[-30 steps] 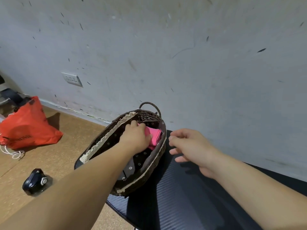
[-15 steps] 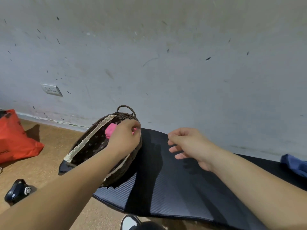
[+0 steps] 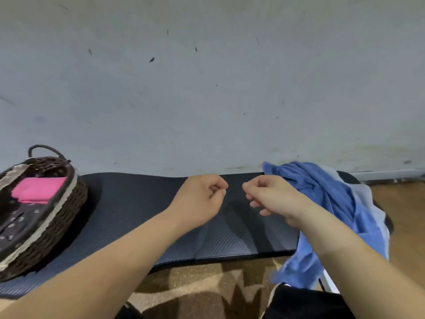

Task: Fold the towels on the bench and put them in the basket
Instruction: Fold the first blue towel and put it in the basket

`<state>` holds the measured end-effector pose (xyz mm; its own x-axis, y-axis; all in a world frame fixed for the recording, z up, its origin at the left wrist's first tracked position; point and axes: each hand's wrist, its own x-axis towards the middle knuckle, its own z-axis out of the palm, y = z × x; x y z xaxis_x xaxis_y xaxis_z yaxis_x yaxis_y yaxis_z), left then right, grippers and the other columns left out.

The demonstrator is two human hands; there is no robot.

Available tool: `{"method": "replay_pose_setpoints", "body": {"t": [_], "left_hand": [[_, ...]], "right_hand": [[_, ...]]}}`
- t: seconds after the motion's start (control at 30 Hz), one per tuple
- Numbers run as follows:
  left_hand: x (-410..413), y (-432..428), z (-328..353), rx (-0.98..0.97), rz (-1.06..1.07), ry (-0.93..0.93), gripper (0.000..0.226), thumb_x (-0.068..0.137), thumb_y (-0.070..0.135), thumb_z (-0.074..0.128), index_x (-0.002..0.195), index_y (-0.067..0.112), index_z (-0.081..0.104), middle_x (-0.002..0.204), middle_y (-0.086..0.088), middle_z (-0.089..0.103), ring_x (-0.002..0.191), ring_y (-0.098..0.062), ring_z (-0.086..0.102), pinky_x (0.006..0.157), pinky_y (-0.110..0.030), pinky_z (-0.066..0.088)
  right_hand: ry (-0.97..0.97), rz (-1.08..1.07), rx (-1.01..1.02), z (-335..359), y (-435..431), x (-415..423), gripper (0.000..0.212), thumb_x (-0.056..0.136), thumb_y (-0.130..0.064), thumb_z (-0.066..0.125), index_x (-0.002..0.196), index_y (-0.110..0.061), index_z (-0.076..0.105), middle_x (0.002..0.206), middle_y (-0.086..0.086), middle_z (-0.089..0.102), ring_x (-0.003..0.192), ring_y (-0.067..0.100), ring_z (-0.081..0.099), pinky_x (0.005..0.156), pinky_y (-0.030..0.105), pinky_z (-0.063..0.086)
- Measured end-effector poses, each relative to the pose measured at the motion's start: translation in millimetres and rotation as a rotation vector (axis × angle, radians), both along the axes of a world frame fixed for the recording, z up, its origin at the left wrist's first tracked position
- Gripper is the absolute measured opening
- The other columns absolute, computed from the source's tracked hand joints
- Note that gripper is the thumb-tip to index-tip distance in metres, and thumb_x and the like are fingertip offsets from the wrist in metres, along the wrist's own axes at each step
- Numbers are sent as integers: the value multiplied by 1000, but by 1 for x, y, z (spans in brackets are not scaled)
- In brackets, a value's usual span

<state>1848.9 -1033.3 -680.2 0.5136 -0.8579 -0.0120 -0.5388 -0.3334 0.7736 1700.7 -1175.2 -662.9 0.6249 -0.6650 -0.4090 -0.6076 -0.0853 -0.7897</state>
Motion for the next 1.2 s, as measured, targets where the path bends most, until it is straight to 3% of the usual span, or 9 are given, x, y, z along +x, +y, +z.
{"method": "replay_pose_setpoints", "body": {"t": [0.1, 0.17, 0.23, 0.33, 0.43, 0.53, 0.67, 0.97, 1.2], "left_hand": [[-29, -30, -7, 28, -62, -22, 16, 96, 21, 62, 105, 28, 74, 83, 16, 71, 79, 0, 68, 83, -23, 58], [-45, -47, -11, 58, -86, -21, 17, 97, 22, 61, 106, 28, 73, 84, 16, 70, 80, 0, 69, 84, -24, 58], [-58, -62, -16, 83, -105, -21, 17, 97, 22, 60, 108, 28, 72, 85, 16, 70, 81, 0, 69, 85, -24, 57], [-76, -83, -24, 111, -143, -36, 18, 96, 23, 61, 109, 28, 72, 90, 16, 70, 81, -1, 67, 85, -21, 56], [-91, -97, -32, 111, -176, -48, 17, 95, 23, 63, 109, 27, 72, 91, 15, 71, 81, 0, 65, 78, -10, 51], [-102, -105, -44, 122, -188, -54, 16, 94, 23, 65, 108, 27, 72, 90, 15, 69, 77, 3, 61, 71, -5, 46], [-114, -113, -58, 121, -187, -18, 16, 94, 21, 65, 108, 24, 71, 89, 15, 68, 70, 5, 58, 70, -4, 44], [-122, -126, -68, 103, -130, 62, 24, 94, 23, 65, 118, 29, 69, 106, 19, 67, 82, 5, 63, 76, -5, 46], [-100, -120, -54, -69, -134, -88, 47, 92, 16, 64, 136, 29, 55, 125, 16, 57, 102, 1, 61, 88, -20, 49]], "right_hand": [[49, -31, -178, -16, -37, -37, 38, 94, -36, 63, 82, 0, 60, 68, 4, 52, 62, 17, 47, 62, 30, 41], [60, -115, -312, -28, -62, -62, 23, 93, -28, 64, 80, -12, 54, 63, 1, 48, 62, 17, 44, 66, 32, 39], [77, -254, -413, -45, -86, -83, 12, 92, -24, 65, 95, -21, 53, 77, 2, 57, 69, 19, 54, 67, 32, 43], [186, -321, -412, -75, -115, -104, 35, 86, -29, 65, 119, -17, 61, 111, 15, 62, 89, 32, 65, 74, 39, 56], [282, -295, -371, -93, -122, -111, 28, 89, -33, 67, 115, -25, 63, 118, 6, 51, 89, 30, 64, 72, 39, 57], [328, -270, -404, -95, -122, -110, 6, 92, -24, 62, 92, -19, 65, 100, 4, 57, 83, 29, 62, 57, 30, 46], [391, -235, -352, -90, -127, -102, 29, 93, -6, 53, 67, -14, 45, 64, 5, 45, 65, 26, 43, 46, 26, 27], [20, -458, -32, -92, -132, -108, 25, 83, -1, 65, 85, -16, 45, 76, 5, 45, 70, 22, 42, 60, 29, 36], [-106, -231, 74, -48, -112, -88, 44, 87, -11, 64, 54, -20, 36, 56, 1, 29, 52, 15, 28, 45, 24, 25]]}}
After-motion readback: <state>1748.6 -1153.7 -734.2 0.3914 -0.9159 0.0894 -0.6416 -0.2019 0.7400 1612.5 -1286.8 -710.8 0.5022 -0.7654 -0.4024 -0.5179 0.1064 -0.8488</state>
